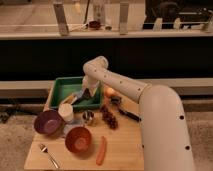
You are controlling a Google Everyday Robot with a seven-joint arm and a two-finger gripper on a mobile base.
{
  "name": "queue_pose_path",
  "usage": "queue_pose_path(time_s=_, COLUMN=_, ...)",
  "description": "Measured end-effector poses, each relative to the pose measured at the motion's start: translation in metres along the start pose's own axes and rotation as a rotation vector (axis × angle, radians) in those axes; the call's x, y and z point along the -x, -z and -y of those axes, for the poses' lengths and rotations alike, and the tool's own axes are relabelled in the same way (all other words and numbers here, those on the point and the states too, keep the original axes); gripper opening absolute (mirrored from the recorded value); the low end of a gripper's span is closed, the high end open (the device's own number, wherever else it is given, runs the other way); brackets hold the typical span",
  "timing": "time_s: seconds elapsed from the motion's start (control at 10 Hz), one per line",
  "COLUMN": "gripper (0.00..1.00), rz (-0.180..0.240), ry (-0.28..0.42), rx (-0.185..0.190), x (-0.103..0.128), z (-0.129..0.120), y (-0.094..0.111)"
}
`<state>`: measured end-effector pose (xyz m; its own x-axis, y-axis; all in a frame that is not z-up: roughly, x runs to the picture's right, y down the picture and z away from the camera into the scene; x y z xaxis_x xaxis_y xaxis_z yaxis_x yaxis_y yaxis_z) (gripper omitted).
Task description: Wipe tray with eraser
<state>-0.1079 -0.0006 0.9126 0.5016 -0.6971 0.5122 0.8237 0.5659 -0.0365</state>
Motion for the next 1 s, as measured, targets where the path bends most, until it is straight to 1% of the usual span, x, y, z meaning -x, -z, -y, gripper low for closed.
queue_pose_path(time_s=0.4, gripper=0.0, rz=0.005, ry=0.019, rx=0.025, x=0.0, z=0.005, y=-0.01)
queue_pose_path(time_s=0.7, gripper=0.0, rz=0.019, ry=0.023, rx=0.047, x=-0.003, z=0.005, y=-0.021)
queue_pose_path(time_s=0.9, gripper=0.0, rz=0.03, ry=0.015, rx=0.075, x=-0.005, z=0.005, y=-0.038)
queue_pose_path(time_s=1.0, gripper=0.0, rz=0.029, ry=0.005, rx=0.083, x=-0.01, z=0.003, y=-0.042)
